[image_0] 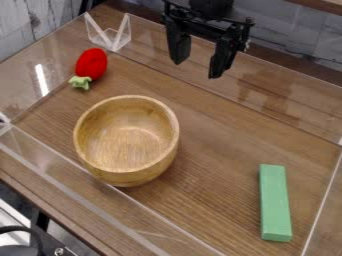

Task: Put the green object in the brown bowl

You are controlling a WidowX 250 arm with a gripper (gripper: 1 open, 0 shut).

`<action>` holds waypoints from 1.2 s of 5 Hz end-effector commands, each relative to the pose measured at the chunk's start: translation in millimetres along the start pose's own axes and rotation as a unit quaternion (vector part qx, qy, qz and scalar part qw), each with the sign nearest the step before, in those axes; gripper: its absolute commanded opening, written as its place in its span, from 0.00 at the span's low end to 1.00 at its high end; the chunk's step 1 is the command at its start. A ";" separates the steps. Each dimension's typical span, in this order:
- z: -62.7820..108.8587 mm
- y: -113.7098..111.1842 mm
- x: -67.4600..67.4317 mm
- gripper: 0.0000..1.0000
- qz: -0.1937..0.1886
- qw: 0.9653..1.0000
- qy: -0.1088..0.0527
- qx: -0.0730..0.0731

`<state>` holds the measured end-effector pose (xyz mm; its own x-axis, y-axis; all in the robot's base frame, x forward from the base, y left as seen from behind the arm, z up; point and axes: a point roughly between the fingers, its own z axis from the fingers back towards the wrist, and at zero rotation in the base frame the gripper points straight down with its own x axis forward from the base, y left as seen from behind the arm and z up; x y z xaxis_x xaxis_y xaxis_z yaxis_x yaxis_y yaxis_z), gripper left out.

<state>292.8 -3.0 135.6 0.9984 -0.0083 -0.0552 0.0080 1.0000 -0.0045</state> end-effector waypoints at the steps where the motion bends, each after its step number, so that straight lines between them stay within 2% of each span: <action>1: -11.0 -14.3 -1.8 1.00 0.000 1.000 0.016 -0.003; 2: -11.7 -41.2 -13.0 1.00 0.044 0.999 0.025 -0.017; 3: -35.4 -72.4 -26.9 1.00 0.097 0.994 0.025 -0.033; 4: -58.0 -102.4 -38.8 1.00 0.154 0.987 0.016 -0.047; 5: -73.9 -127.3 -44.2 1.00 0.153 0.986 0.002 -0.061; 6: -88.4 -143.9 -45.6 1.00 0.151 0.986 -0.012 -0.067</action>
<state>237.1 -146.7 42.5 0.9567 0.2821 -0.0711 -0.2883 0.9522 -0.1007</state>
